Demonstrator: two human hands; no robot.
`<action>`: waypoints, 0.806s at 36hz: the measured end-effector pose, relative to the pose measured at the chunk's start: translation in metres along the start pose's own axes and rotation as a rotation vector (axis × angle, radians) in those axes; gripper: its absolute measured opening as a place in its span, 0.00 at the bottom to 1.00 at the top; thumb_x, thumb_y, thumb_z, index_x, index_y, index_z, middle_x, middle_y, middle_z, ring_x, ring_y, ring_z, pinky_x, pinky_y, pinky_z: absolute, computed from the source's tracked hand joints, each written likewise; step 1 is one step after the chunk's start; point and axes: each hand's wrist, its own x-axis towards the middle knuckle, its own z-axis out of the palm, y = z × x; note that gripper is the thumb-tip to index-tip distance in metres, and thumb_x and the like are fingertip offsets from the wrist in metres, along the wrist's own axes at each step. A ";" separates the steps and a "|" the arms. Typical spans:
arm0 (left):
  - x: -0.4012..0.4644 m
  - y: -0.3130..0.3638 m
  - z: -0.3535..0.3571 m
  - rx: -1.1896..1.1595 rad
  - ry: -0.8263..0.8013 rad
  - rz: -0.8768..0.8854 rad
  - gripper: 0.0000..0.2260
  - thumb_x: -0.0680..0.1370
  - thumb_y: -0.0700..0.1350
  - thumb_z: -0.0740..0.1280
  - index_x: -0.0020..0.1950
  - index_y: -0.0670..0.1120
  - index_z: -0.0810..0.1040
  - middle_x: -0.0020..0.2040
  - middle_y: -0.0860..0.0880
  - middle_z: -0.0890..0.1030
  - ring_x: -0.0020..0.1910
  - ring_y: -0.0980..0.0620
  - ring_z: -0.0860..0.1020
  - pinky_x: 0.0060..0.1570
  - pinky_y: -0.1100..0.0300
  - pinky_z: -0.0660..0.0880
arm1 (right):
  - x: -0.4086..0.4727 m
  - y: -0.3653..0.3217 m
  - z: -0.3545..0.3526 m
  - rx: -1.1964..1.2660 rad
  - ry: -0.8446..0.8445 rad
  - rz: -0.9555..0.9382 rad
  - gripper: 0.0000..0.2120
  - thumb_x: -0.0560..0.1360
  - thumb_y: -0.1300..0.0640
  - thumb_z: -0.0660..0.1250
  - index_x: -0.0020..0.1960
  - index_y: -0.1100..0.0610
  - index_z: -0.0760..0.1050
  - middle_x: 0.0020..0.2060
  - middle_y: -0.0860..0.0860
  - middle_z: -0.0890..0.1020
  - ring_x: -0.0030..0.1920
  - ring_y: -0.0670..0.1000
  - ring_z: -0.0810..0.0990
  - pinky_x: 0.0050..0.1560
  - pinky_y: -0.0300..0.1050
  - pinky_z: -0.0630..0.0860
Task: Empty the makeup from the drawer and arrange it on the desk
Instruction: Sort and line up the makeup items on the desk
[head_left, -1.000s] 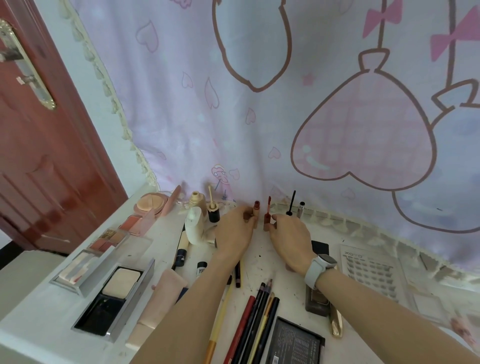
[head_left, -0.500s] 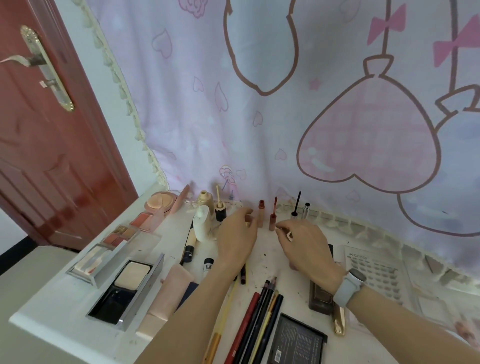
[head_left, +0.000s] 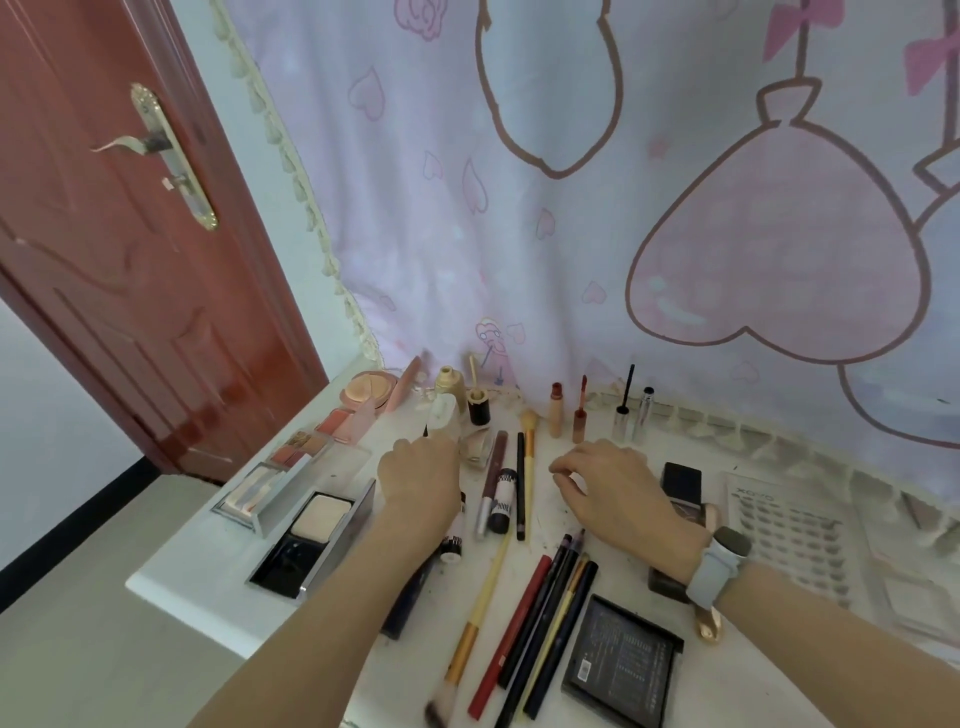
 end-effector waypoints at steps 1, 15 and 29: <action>0.001 0.000 0.002 0.016 -0.006 -0.004 0.11 0.78 0.38 0.61 0.59 0.44 0.72 0.54 0.46 0.78 0.55 0.46 0.75 0.42 0.59 0.66 | 0.000 0.000 0.000 -0.011 -0.008 -0.002 0.14 0.79 0.50 0.55 0.60 0.48 0.75 0.56 0.45 0.77 0.58 0.48 0.71 0.55 0.46 0.64; 0.015 -0.007 0.017 -0.086 -0.005 -0.107 0.11 0.77 0.35 0.60 0.59 0.41 0.71 0.55 0.46 0.78 0.54 0.46 0.78 0.41 0.60 0.70 | -0.005 -0.003 0.003 -0.259 -0.217 -0.086 0.17 0.79 0.49 0.53 0.62 0.57 0.69 0.58 0.53 0.70 0.58 0.54 0.68 0.55 0.49 0.68; 0.022 -0.034 -0.025 -0.048 0.166 -0.143 0.20 0.78 0.41 0.60 0.70 0.46 0.64 0.57 0.44 0.75 0.59 0.43 0.73 0.55 0.54 0.70 | -0.002 -0.001 0.005 -0.289 -0.204 -0.096 0.17 0.79 0.49 0.52 0.62 0.56 0.69 0.58 0.52 0.71 0.58 0.53 0.68 0.52 0.48 0.67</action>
